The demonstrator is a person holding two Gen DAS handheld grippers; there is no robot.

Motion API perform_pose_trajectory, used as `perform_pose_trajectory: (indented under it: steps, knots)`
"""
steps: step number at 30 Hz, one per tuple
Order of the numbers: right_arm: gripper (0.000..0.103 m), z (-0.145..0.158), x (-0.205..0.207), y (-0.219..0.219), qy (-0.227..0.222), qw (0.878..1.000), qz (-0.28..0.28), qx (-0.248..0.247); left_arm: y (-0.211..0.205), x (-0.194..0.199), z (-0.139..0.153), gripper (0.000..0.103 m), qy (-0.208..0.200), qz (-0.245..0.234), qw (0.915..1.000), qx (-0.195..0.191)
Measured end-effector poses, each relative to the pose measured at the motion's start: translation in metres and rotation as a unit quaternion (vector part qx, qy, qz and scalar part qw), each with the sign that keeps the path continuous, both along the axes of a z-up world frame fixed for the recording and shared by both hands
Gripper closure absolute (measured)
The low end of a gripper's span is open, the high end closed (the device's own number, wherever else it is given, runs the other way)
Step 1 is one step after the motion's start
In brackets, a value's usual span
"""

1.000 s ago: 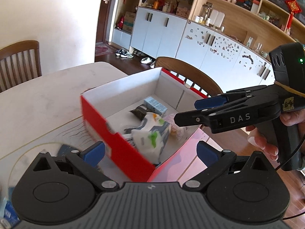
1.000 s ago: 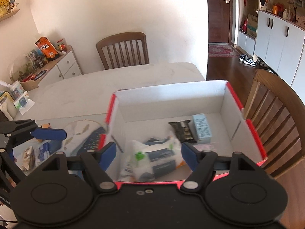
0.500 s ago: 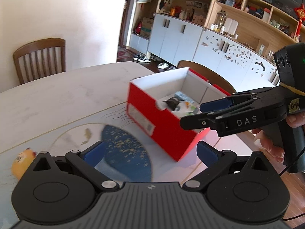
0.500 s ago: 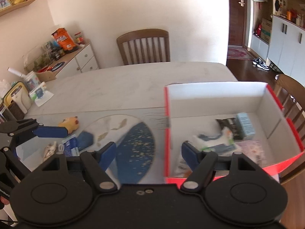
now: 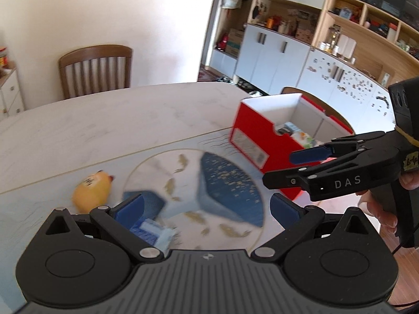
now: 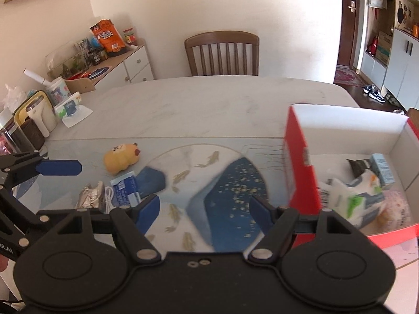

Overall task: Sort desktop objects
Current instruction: 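Grasp the silver foil bag with the left tool while the right tool grasps the blue-wrapped bar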

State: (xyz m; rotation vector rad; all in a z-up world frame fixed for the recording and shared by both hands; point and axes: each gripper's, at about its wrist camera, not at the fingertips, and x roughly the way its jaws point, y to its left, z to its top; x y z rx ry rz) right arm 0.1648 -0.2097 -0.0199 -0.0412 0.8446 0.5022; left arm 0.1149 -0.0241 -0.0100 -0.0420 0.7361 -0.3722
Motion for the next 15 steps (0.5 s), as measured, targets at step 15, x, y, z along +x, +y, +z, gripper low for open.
perform_pose_trajectory:
  steps: [15]
  knots:
    - [0.028, -0.028, -0.004, 0.048, 0.012, 1.0, 0.015, -0.014, 0.048, -0.014, -0.028, 0.0, 0.001, 0.068, 0.9975, 0.019]
